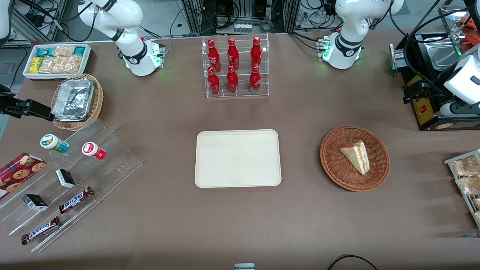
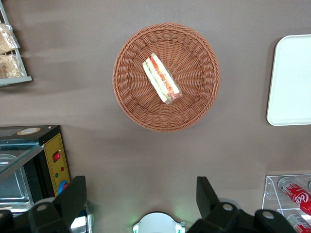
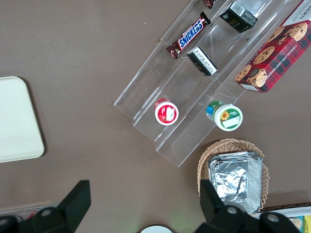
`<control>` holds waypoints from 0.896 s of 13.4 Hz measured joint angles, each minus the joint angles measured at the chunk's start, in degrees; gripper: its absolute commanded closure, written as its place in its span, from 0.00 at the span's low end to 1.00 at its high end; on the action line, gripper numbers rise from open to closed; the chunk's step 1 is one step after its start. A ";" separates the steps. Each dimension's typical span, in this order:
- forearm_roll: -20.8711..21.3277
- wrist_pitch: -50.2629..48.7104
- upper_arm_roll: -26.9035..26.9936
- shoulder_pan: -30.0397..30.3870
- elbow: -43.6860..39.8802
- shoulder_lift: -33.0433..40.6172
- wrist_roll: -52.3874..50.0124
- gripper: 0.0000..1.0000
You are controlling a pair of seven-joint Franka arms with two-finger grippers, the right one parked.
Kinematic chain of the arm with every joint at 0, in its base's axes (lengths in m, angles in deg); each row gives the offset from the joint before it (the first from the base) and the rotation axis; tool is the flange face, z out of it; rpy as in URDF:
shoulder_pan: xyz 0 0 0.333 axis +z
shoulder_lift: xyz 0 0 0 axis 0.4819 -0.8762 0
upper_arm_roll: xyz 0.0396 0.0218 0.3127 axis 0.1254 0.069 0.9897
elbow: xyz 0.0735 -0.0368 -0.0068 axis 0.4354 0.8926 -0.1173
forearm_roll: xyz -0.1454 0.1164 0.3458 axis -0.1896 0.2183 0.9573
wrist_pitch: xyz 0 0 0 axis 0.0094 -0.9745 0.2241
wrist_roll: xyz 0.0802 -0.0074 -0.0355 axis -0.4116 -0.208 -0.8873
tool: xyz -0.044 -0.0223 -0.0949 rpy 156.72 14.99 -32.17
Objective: Place sandwich from basket to tray
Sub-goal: 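Move the left gripper over the sandwich in the wicker basket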
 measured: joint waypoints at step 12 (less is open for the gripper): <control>0.78 13.75 -0.16 -0.11 12.84 -0.13 -13.22 0.00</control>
